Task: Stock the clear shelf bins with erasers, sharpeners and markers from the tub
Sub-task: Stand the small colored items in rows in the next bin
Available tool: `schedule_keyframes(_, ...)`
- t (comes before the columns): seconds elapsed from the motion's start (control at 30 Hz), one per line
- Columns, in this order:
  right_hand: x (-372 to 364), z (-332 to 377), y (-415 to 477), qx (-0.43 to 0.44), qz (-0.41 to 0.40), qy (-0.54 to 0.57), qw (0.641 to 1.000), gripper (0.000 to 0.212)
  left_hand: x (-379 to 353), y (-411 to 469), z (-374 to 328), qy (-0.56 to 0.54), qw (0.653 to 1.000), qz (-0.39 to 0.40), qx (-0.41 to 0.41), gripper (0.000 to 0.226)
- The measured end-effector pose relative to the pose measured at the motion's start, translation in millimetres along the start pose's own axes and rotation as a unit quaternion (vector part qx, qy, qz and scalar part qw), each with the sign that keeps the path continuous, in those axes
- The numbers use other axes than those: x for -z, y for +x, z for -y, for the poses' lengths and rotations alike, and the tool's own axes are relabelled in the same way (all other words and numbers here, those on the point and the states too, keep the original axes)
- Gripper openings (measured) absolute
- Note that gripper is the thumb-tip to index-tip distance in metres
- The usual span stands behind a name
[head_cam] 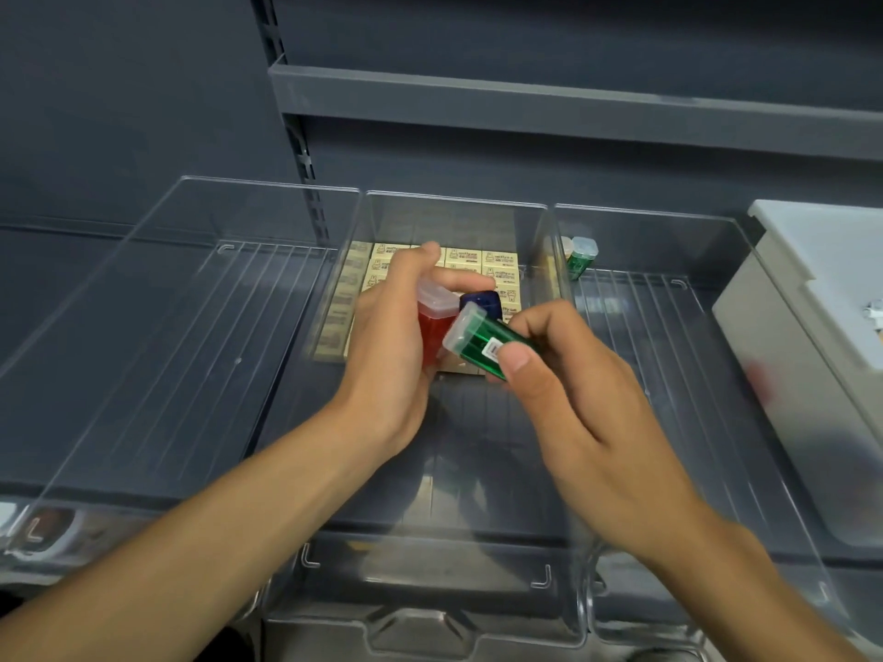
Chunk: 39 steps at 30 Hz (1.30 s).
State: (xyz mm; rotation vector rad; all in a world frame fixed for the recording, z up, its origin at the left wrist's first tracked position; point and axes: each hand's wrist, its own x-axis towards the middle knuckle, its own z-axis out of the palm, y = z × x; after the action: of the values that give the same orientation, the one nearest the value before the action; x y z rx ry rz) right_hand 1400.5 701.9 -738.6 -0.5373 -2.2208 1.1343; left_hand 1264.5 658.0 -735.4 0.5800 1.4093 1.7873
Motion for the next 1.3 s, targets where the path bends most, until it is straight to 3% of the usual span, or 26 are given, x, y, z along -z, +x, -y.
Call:
schedule_keyframes(0.23, 0.9, -3.1, 0.4, -0.014, -0.031, 0.025, 0.999, 0.029, -0.3, -0.3, 2.0, -0.026, 0.999, 0.044, 0.009, 0.040)
schedule_keyframes(0.3, 1.0, -3.6, 0.2, -0.018, -0.037, 0.041, 0.998, 0.031, 0.5, -0.1, 4.1, -0.018, 0.998, 0.063, 0.004, 0.027)
schedule_keyframes(0.53, 2.6, -3.0, 1.1, -0.023, -0.046, 0.088, 0.995, 0.024, 0.4, -0.5, 7.0, 0.022, 0.997, 0.070, 0.000, 0.025)
schedule_keyframes(0.67, 4.7, -2.7, 2.6, -0.026, -0.075, 0.153, 0.985, 0.016, -0.4, 0.9, 7.0, 0.031, 0.999, 0.043, 0.013, 0.039)
schedule_keyframes(0.8, 11.1, -2.2, 3.1, -0.060, -0.128, 0.231, 0.963, 0.025, -1.8, 2.6, 7.7, 0.026, 0.999, 0.021, 0.022, 0.041)
schedule_keyframes(1.03, 25.3, -3.0, 2.1, -0.142, -0.118, 0.367, 0.912, 0.031, -3.7, 2.0, 12.4, 0.022, 0.999, 0.031, 0.035, 0.057)
schedule_keyframes(1.3, 35.1, -6.4, -1.5, -0.154, -0.097, 0.378, 0.908, 0.037, -3.7, 2.5, 18.5, 0.025, 0.998, 0.037, 0.040, 0.058)
